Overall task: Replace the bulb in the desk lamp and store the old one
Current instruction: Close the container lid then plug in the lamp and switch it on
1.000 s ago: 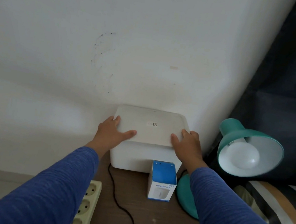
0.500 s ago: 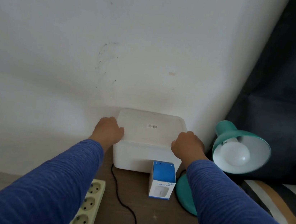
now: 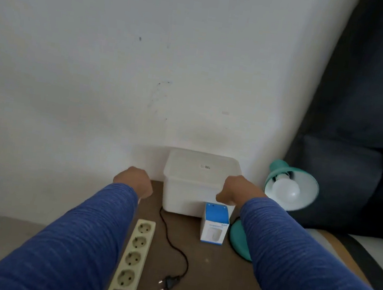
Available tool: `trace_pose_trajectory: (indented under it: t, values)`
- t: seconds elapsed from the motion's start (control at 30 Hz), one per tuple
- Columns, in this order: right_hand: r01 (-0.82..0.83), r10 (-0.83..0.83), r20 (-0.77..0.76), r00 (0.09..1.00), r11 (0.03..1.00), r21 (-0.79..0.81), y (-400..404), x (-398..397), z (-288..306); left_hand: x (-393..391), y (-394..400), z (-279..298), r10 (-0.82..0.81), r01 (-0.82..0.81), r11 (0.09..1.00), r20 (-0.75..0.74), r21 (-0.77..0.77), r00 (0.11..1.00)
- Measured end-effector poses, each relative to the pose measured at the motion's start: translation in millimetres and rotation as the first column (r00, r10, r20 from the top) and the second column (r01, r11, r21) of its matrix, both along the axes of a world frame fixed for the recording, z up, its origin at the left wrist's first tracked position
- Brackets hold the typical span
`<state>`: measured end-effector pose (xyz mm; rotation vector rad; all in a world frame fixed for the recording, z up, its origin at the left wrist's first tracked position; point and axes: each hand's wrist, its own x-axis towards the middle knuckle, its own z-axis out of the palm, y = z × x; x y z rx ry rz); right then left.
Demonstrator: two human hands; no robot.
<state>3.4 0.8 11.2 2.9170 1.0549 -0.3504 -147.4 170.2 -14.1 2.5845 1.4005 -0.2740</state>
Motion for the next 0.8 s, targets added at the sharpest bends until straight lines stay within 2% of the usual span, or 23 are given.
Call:
trace_pose_trajectory:
  t: [0.27,0.53,0.63,0.8]
  values:
    - [-0.029,0.026,-0.087,0.996,0.999,-0.027,-25.6,-64.4,-15.7,-55.7,-31.4,0.7,0.038,-0.037,0.999,-0.013,0.031,0.999]
    - [-0.059,0.053,-0.157,0.986,0.998,-0.037,-21.8,-112.1,-83.1,-98.7,-48.8,-49.6,0.026,-0.026,0.999,0.002,-0.037,1.000]
    - [-0.057,0.057,-0.188,0.981,0.998,0.007,-24.3,-124.0,-111.4,-107.3,-53.5,-74.6,0.006,-0.002,0.993,0.041,-0.114,0.999]
    - [-0.109,0.126,-0.191,0.973,0.990,0.093,-25.1,-128.1,-148.8,-112.3,-58.2,-113.0,0.014,0.020,0.984,0.189,-0.178,0.982]
